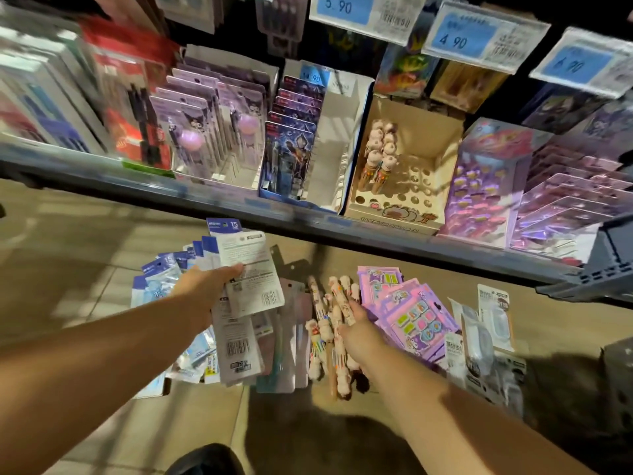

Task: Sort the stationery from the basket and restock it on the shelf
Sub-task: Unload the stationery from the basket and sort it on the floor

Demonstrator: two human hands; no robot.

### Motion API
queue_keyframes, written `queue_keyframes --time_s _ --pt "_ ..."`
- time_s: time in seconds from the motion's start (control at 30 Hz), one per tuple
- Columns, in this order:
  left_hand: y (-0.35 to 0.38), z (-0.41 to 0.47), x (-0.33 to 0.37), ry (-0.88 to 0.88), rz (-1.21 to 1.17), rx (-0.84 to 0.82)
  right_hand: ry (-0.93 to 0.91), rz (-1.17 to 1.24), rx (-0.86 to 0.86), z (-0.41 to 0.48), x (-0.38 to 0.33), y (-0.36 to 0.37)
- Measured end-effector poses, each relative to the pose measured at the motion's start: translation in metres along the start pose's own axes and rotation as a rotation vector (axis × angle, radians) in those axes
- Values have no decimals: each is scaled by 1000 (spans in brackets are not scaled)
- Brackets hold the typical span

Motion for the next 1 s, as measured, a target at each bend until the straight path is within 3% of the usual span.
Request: queue_keyframes --time_s 0.3,0.5,0.6,0.73,0.87,1.0 --pt "29 -17 -9 -17 -20 -190 -14 -171 184 -26 -4 5" --pt "47 -34 -7 -2 22 -321 -42 -431 181 -51 11 3" --pt "57 -44 -11 -17 54 -380 -160 -321 209 -72 2 -3" --pt "73 -60 -20 -50 85 -433 -322 256 140 -98 -15 -12" --pt "88 -82 -32 -92 127 -492 -274 487 20 -100 -21 -9" --pt "99 -96 -40 -74 137 -497 -189 617 51 -99 -5 -21"
Point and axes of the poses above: each hand's wrist, its own z-axis towards the middle knuckle, its own y-axis out of the palm, x = y × z, the point moved 8 cm from there along z, towards the middle knuckle, and after that the axes turned 1 degree about y, right-handed, at the moved point
